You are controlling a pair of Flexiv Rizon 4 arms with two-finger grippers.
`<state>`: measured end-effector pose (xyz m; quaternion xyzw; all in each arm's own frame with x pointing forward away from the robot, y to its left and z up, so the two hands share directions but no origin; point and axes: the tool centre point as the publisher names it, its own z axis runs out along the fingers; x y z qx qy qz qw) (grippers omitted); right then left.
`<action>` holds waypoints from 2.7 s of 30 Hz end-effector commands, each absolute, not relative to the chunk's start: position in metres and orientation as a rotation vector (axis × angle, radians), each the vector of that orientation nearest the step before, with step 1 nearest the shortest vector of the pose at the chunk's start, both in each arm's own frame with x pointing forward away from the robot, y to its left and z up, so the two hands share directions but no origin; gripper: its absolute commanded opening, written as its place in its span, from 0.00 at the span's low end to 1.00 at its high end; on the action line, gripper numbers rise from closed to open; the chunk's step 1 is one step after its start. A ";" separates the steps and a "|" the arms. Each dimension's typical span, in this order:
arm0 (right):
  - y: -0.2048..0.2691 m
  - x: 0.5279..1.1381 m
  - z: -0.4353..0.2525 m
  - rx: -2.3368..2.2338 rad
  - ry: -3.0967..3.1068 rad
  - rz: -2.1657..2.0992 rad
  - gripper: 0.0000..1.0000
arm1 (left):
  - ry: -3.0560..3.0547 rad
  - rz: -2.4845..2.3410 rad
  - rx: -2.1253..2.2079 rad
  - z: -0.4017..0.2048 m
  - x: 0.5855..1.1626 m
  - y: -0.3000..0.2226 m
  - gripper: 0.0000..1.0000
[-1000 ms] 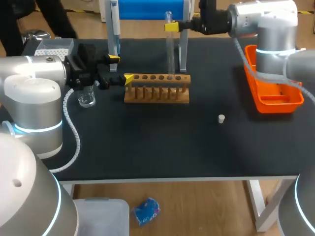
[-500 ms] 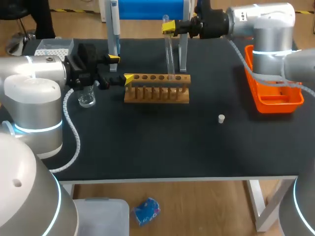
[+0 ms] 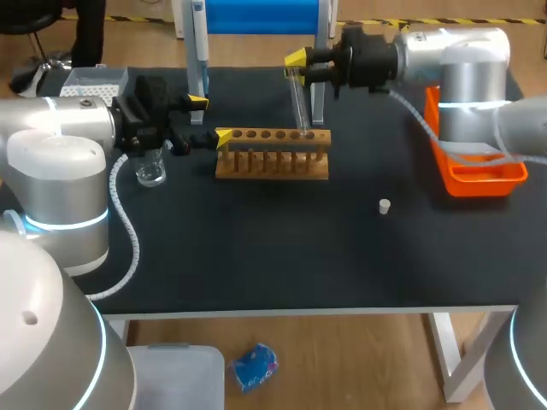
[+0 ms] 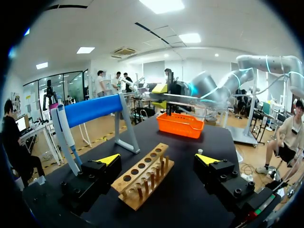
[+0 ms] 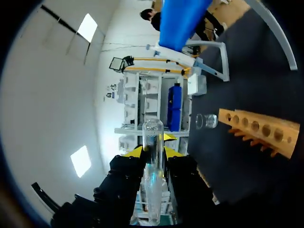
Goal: Invert the test tube, pick up the pipette, mount the tip to pipette, aspirate from beaker and dispense into the tube, eject the tip, return the pipette, and cap with the stopper.
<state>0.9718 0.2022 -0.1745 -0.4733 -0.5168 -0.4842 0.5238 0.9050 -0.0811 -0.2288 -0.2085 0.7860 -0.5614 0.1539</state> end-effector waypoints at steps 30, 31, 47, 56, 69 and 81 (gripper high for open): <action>0.198 0.969 -0.184 -1.122 -1.253 -1.141 0.00 | 2.250 -1.608 -0.599 -0.229 0.905 -0.082 1.00; 0.198 0.969 -0.184 -1.122 -1.253 -1.141 0.00 | 2.250 -1.608 -0.599 -0.229 0.905 -0.082 1.00; 0.198 0.969 -0.184 -1.122 -1.253 -1.141 0.00 | 1.726 -1.909 0.177 -0.202 0.884 -0.100 1.00; 0.198 0.969 -0.184 -1.122 -1.253 -1.141 0.00 | 1.726 -1.909 0.177 -0.202 0.884 -0.100 1.00; 0.198 0.969 -0.184 -1.122 -1.253 -1.141 0.00 | 1.515 -1.233 0.661 -0.196 0.886 -0.115 1.00; 0.198 0.969 -0.184 -1.122 -1.253 -1.141 0.00 | 1.493 -0.916 0.865 -0.191 0.880 -0.142 1.00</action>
